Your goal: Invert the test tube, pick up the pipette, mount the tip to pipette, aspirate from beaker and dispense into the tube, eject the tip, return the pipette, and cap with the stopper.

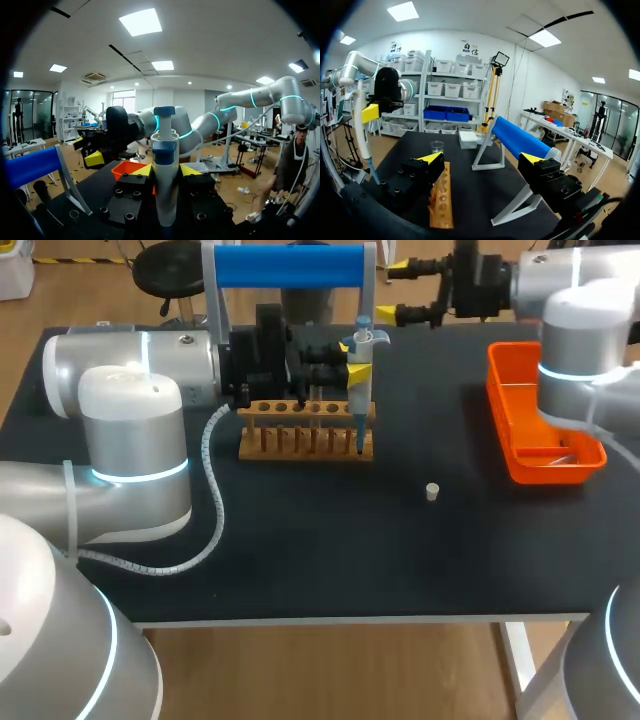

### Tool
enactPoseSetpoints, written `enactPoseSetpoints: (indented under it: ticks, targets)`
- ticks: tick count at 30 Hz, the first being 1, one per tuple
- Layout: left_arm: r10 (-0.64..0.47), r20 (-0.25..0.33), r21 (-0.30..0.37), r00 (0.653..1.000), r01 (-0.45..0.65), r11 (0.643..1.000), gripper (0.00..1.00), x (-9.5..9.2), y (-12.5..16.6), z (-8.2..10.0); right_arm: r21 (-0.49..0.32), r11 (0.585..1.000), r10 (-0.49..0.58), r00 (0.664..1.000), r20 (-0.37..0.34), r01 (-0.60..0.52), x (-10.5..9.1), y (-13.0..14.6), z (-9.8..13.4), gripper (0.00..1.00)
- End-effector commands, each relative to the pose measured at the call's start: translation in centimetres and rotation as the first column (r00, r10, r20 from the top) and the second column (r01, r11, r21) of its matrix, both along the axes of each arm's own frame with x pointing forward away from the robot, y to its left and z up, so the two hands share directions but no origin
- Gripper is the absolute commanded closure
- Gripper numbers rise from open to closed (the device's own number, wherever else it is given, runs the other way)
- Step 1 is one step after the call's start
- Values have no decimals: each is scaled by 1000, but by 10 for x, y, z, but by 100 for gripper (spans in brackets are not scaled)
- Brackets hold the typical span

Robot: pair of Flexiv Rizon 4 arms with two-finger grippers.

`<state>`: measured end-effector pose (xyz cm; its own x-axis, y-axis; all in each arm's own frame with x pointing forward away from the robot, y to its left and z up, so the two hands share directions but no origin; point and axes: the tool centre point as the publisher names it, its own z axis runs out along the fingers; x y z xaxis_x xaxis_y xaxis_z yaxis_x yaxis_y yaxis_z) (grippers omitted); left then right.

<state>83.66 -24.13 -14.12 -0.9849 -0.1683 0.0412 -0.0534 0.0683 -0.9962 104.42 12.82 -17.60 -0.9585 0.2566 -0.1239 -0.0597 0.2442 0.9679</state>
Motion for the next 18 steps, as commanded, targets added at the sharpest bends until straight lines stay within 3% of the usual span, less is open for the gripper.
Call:
enactPoseSetpoints:
  ticks: [1,12,18]
  targets:
    - [5,2,-4,1000,-5,1000,100,0,-1,-1,-14,1000,-6,1000,-4,6,18,17,-6,0]
    - [5,2,-4,1000,-5,1000,100,0,-1,-1,-12,999,-53,999,5,53,41,35,-2,0]
    - [5,2,-4,1000,-5,1000,100,0,-1,-1,-24,998,-61,998,10,61,44,36,-3,0]
